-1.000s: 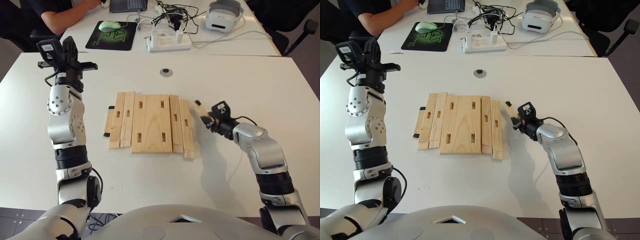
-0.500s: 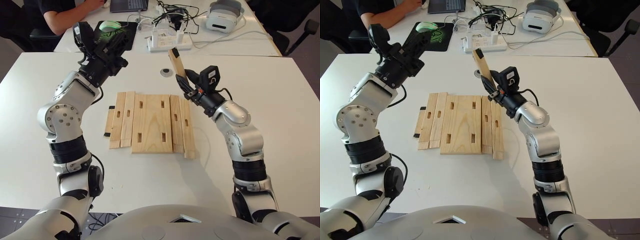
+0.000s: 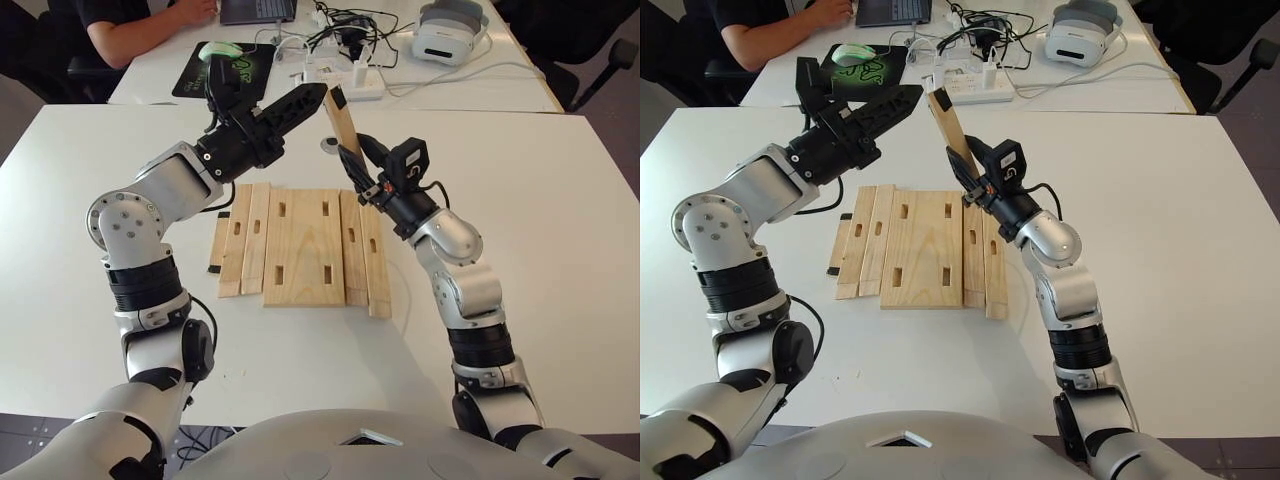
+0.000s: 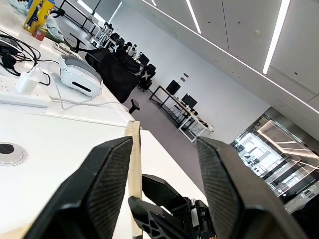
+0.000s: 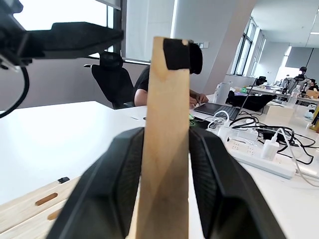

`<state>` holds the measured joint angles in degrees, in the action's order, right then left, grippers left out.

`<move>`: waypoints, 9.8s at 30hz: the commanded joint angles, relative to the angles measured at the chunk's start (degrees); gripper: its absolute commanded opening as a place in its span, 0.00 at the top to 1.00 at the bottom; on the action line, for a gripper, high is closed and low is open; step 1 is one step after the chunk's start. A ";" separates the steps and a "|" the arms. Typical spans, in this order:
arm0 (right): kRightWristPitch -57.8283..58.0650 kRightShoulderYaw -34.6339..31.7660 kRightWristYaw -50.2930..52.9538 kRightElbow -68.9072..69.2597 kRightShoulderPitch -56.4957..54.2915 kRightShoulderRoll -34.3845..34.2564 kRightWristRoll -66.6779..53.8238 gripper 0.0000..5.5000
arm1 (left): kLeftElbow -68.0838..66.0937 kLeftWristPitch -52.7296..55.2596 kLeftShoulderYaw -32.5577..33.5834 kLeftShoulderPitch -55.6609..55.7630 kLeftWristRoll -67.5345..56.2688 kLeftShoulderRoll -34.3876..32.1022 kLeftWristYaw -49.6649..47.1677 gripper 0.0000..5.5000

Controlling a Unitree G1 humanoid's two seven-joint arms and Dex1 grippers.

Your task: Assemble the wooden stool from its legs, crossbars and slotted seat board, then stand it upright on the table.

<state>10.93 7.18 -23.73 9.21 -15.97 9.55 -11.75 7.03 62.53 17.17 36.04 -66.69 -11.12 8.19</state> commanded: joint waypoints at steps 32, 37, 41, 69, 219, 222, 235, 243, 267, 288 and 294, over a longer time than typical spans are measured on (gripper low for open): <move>-1.67 3.07 -3.45 3.96 2.87 -0.91 -0.38 0.75 | -0.11 0.66 -3.95 -1.33 6.04 -3.29 0.44 0.57; -0.95 2.94 -3.40 5.17 3.49 -0.64 -0.42 0.75 | 0.11 0.84 -2.76 -1.61 5.33 -2.97 -0.09 0.61; -0.83 2.78 -3.57 5.29 4.04 -0.23 -0.22 0.75 | 0.48 1.22 -2.71 -1.32 4.95 -2.88 -0.51 0.71; -0.67 2.55 -2.82 2.03 4.04 1.22 1.90 0.57 | 5.42 -2.70 -4.57 -3.81 12.93 -5.79 -2.94 0.92; 6.44 -2.86 0.32 -3.77 1.81 2.55 1.65 0.57 | 17.89 -23.50 -14.99 -35.07 58.08 3.91 -8.41 0.92; 6.27 -2.59 0.19 -3.76 2.01 2.44 1.66 0.57 | 17.76 -23.52 -14.80 -34.91 58.24 3.84 -8.21 0.92; 6.04 -2.53 0.16 -3.51 2.36 2.42 1.80 0.57 | 21.04 -21.91 -14.70 -36.93 58.35 3.55 -7.41 0.92; 6.26 -2.29 0.50 -2.77 3.01 2.22 1.91 0.57 | 23.63 -20.46 -14.54 -39.54 58.19 2.98 -6.67 0.92; 6.24 -1.77 -0.53 -3.34 1.62 3.21 2.51 0.57 | 19.91 -37.13 -15.54 -51.90 59.49 0.93 -1.79 0.92; 5.70 -1.82 0.02 -3.15 2.27 3.16 2.60 0.57 | 20.06 -38.54 -15.50 -55.88 59.65 -1.75 0.47 0.92; 6.11 -2.37 -0.35 -3.72 1.50 3.13 1.85 0.57 | 20.43 -38.38 -15.50 -55.30 59.71 -0.73 -0.82 0.92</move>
<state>16.70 5.18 -23.82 5.61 -13.64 12.56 -9.56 32.29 18.72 2.26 -15.79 -7.85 -11.94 7.74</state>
